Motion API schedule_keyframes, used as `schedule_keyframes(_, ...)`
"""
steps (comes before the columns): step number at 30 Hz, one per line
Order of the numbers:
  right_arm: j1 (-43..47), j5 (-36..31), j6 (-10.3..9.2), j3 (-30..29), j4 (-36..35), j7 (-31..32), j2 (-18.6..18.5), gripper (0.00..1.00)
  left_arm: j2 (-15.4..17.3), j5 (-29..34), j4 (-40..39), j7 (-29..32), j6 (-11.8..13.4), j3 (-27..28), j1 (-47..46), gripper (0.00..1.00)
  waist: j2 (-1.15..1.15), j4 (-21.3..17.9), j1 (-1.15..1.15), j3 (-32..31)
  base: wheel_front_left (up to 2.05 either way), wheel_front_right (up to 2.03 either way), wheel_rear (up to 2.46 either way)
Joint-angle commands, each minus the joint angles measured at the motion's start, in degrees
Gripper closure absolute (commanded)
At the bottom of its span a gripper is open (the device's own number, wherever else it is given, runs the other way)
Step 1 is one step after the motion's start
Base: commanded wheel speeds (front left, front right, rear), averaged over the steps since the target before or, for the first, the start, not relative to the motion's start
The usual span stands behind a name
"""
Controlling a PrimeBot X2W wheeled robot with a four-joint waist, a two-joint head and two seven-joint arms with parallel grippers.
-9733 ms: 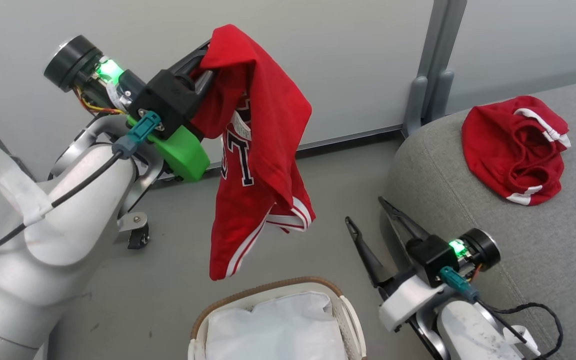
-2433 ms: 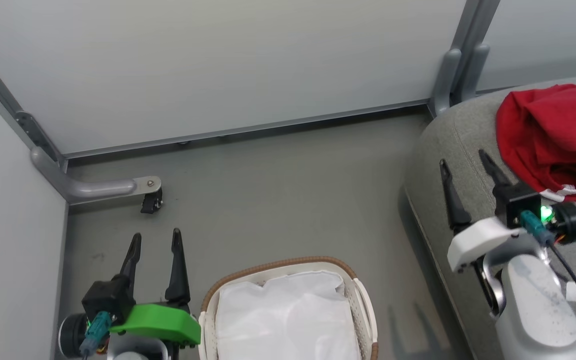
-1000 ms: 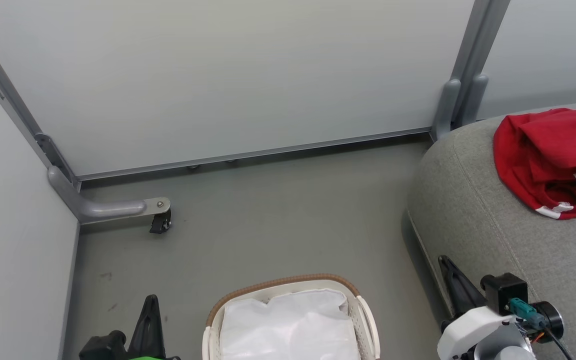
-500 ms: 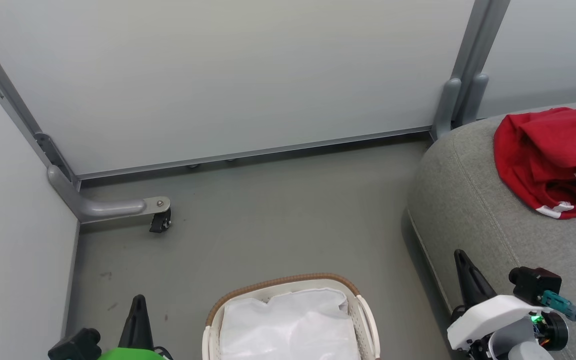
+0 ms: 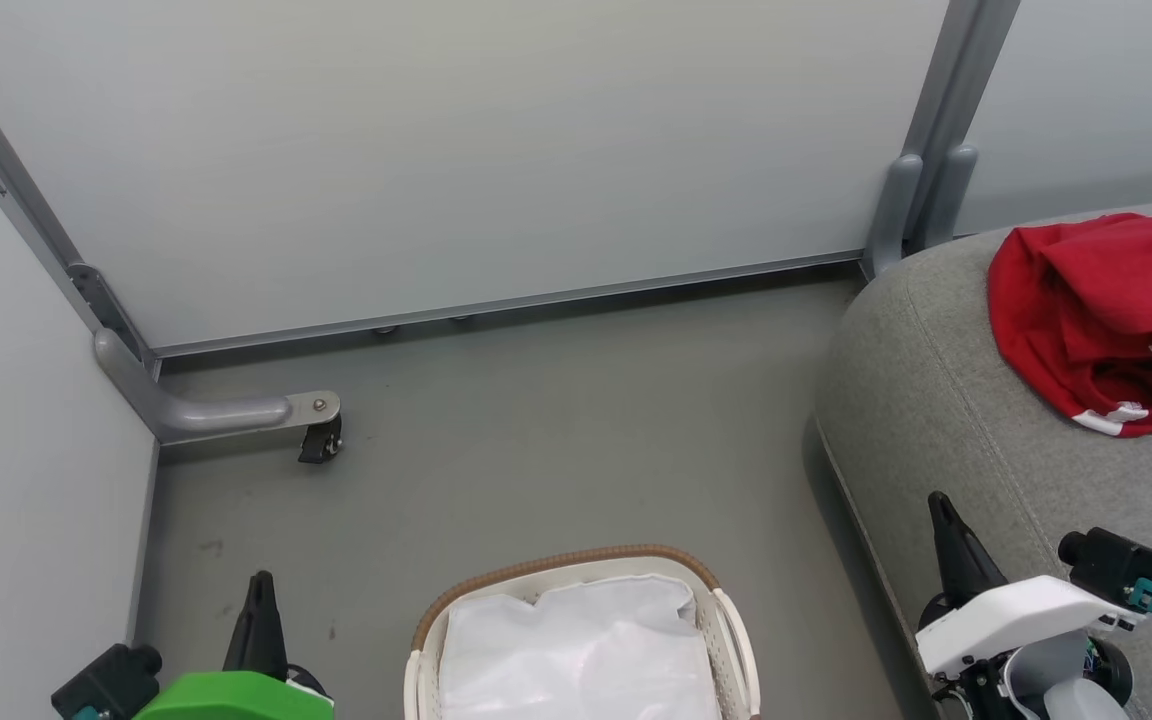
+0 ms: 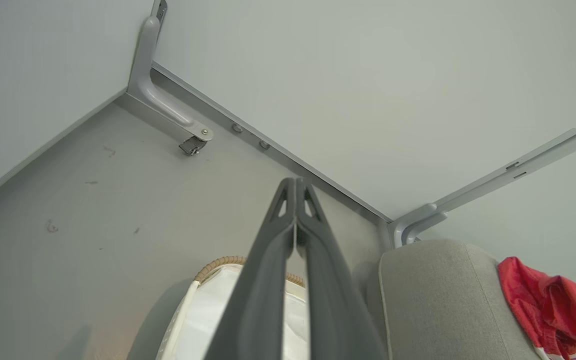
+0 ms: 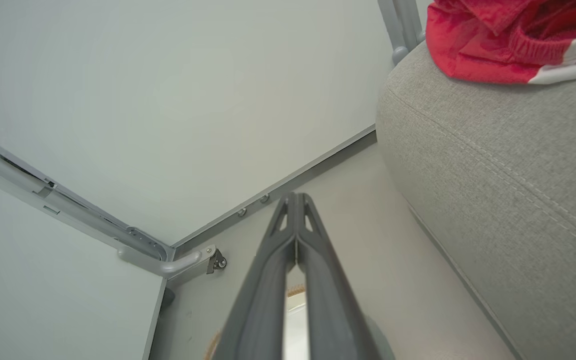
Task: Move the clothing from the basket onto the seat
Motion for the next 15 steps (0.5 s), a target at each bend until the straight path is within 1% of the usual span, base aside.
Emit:
schedule_keyframes(1,-0.98,2.24,-0.02,-0.42,-1.12,0.50,-0.33,1.00,0.30,-1.87,-0.89,0.50,-0.41,0.55,-2.00,1.00,0.00,0.00,0.00,0.02,0.00,0.00,0.00)
schedule_keyframes(15,-1.08,13.43,-0.03,-1.67,-2.21,3.23,-0.42,1.00,0.36,-11.37,-1.13,3.30,-1.48,2.33,-3.49,1.00,0.00,-0.01,0.00,0.18,0.00,0.00,0.00)
